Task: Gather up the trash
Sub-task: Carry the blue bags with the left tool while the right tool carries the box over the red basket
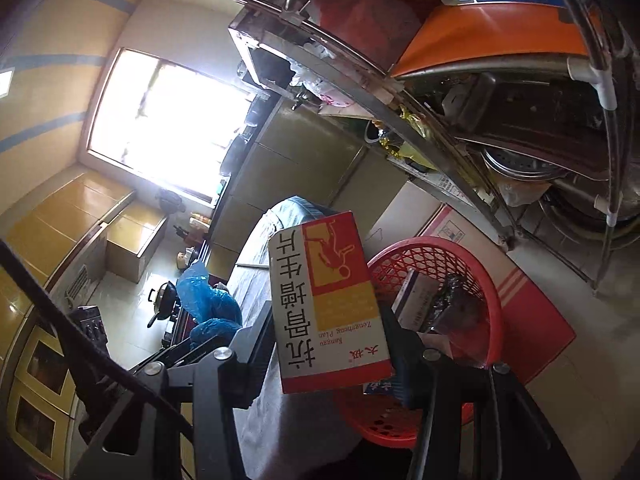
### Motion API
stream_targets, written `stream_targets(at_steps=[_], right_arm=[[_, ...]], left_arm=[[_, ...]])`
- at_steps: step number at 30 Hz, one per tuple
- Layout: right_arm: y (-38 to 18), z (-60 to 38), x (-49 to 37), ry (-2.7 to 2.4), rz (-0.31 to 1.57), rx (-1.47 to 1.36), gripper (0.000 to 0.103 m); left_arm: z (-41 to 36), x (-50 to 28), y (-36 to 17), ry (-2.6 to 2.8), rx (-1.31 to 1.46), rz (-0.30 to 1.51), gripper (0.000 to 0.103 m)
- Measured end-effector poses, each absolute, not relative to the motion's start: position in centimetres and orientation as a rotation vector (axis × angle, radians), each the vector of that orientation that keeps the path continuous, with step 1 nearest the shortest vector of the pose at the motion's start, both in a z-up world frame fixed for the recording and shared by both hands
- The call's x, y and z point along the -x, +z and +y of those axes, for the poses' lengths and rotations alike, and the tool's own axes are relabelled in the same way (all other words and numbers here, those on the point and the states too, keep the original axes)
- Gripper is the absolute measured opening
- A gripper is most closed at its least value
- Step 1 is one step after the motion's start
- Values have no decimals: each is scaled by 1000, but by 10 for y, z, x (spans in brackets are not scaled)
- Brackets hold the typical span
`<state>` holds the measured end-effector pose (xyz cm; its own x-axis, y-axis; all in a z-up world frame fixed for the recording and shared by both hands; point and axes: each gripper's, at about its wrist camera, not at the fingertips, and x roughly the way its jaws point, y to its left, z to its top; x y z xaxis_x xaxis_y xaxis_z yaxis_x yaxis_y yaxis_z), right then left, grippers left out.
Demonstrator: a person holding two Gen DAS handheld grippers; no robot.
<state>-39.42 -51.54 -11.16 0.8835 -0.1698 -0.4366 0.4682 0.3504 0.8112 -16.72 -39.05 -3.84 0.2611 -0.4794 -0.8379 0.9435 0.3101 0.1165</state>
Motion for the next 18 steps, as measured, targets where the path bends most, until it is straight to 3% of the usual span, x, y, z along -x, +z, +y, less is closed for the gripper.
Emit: stream_targets(at_steps=[18], right_arm=[[-133,-519,374,-440,380,-1182,52]], left_arm=[[-408,166,-75,-1101,-776,836,54]])
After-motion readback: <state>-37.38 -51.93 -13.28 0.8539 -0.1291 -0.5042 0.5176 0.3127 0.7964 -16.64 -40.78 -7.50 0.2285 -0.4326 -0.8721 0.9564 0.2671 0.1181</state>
